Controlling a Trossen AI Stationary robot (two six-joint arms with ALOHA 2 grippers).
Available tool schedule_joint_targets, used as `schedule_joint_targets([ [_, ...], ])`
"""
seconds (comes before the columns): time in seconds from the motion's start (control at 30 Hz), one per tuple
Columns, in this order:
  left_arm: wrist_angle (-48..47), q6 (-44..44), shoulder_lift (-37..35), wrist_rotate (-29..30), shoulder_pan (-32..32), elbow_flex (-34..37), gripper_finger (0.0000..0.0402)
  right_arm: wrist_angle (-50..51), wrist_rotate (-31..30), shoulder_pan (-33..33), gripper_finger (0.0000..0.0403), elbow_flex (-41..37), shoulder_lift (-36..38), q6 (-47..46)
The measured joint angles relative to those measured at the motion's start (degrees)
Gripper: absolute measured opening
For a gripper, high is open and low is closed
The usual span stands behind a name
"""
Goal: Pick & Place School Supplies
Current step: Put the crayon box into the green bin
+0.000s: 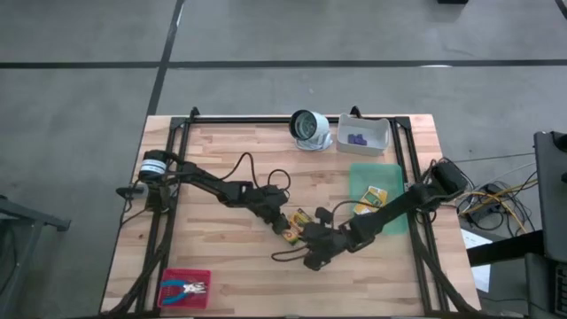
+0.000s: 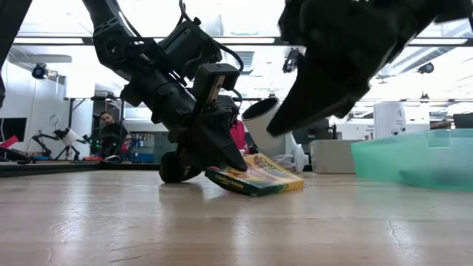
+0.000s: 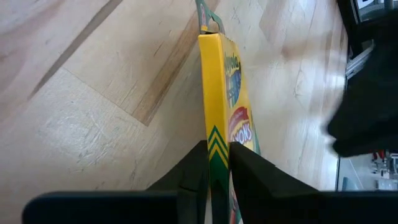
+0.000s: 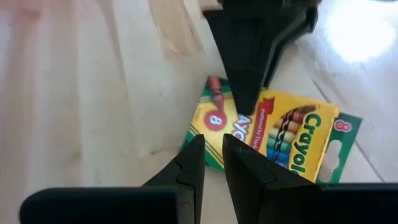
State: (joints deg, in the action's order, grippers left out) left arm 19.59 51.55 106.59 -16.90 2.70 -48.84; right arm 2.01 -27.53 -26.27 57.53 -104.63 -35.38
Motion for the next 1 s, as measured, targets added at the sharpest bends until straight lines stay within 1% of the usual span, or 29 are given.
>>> schedule_joint_targets([
  [0.1, 0.09, 0.00, 0.00, -0.01, 0.00, 0.00, 0.0063, 1.48, -1.71, -1.33, 0.0057, 0.01, 2.15, -0.41],
  [0.37, 0.94, -0.25, 0.00, -0.24, 0.02, 0.00, 0.0041, 3.98, -13.02, -7.57, 0.0057, 0.01, 7.73, -0.15],
  [0.47, 1.66, -0.30, 0.02, -0.22, 0.02, 0.00, 0.0040, 4.27, -15.81, -9.86, 0.0057, 0.01, 9.01, 1.15],
  [0.6, 3.92, -0.35, 0.09, -0.21, 0.02, 0.00, 0.0040, 5.06, -18.08, -12.26, 0.0057, 0.01, 9.76, 2.35],
  [0.73, 7.42, -0.29, 0.11, -0.12, 0.02, 0.00, 0.0040, 5.65, -20.49, -13.33, 0.0057, 0.01, 9.76, 2.38],
  [0.87, 10.87, -1.14, 0.11, -0.14, 0.02, 0.00, 0.0040, 6.18, -20.65, -13.52, 0.0057, 0.01, 9.76, 2.38],
  [1.0, 14.54, -4.30, 0.11, -1.15, 0.02, 0.00, 0.0040, 6.13, -20.65, -13.56, 0.0057, 0.01, 10.32, 2.37],
])
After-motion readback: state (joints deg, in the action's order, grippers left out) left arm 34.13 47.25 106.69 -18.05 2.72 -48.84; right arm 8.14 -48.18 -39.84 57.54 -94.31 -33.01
